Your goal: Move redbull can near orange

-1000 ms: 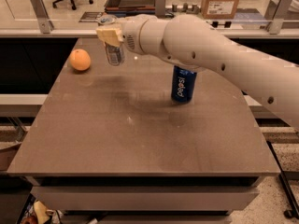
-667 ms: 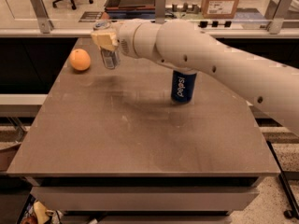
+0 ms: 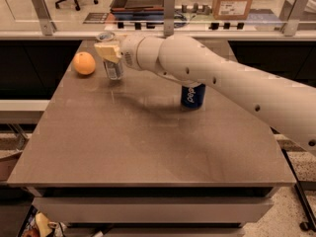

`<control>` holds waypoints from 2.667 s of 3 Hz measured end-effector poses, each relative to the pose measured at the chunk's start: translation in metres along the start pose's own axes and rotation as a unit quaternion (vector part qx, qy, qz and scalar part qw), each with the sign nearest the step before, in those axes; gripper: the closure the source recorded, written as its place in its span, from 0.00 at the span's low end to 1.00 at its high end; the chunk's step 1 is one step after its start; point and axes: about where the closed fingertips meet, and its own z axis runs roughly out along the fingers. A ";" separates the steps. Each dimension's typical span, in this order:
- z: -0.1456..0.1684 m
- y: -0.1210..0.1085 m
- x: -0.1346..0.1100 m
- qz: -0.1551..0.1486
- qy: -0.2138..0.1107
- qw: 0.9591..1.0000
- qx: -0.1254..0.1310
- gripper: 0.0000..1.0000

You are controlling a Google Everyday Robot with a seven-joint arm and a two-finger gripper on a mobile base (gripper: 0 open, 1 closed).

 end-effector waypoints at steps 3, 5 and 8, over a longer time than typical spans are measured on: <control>0.027 -0.005 0.023 0.023 -0.011 1.000 -0.015 0.83; 0.030 -0.001 0.023 0.022 -0.011 1.000 -0.018 0.37; 0.032 0.003 0.022 0.022 -0.012 0.999 -0.021 0.00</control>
Offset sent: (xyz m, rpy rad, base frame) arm 0.0336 0.0146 -0.0409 0.0694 0.0352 0.0247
